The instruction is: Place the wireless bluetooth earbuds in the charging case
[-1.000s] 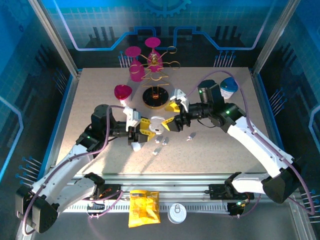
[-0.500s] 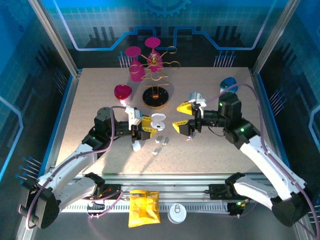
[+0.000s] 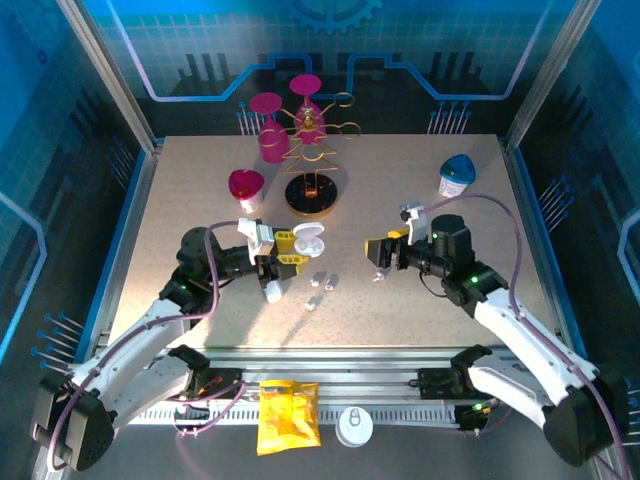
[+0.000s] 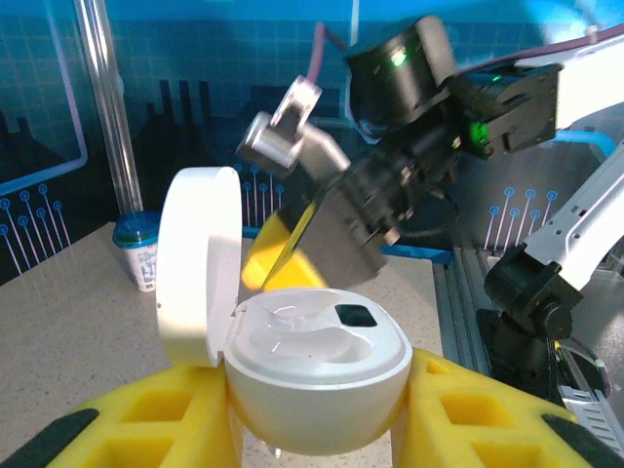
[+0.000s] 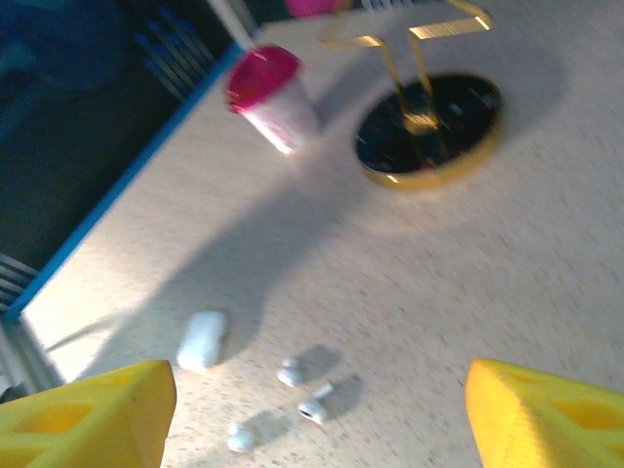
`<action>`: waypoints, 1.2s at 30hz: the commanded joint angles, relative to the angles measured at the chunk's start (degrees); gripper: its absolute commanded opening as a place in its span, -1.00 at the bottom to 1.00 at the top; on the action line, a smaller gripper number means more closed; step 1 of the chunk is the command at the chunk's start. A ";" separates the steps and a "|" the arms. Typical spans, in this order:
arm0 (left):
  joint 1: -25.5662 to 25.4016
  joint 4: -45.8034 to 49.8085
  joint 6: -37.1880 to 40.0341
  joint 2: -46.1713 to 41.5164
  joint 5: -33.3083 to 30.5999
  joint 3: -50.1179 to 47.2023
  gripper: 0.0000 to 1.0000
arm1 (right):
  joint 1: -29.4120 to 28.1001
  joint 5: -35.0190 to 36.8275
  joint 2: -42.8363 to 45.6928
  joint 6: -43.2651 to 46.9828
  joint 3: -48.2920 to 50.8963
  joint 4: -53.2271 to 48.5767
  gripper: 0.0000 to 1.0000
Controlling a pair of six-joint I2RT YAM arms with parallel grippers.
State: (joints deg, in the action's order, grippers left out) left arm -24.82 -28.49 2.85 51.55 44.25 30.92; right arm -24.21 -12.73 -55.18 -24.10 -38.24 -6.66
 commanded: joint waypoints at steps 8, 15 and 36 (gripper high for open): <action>-0.23 -8.92 -3.11 0.88 -0.46 -0.69 -0.24 | -10.30 8.64 -23.53 -6.93 -4.69 0.99 0.46; -0.23 -6.83 -2.80 -0.48 -0.38 -0.42 -0.24 | -18.45 7.22 -38.08 -6.51 -15.56 0.99 0.30; -0.23 -6.53 -2.48 -1.11 -0.04 -0.86 -0.25 | -26.13 -2.98 -41.13 -28.27 -9.85 7.22 0.02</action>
State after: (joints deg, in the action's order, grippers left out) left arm -24.82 -33.32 0.05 50.11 43.72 30.59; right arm -49.95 -11.44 -97.32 -43.05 -51.11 -3.81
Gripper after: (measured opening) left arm 0.379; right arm 0.516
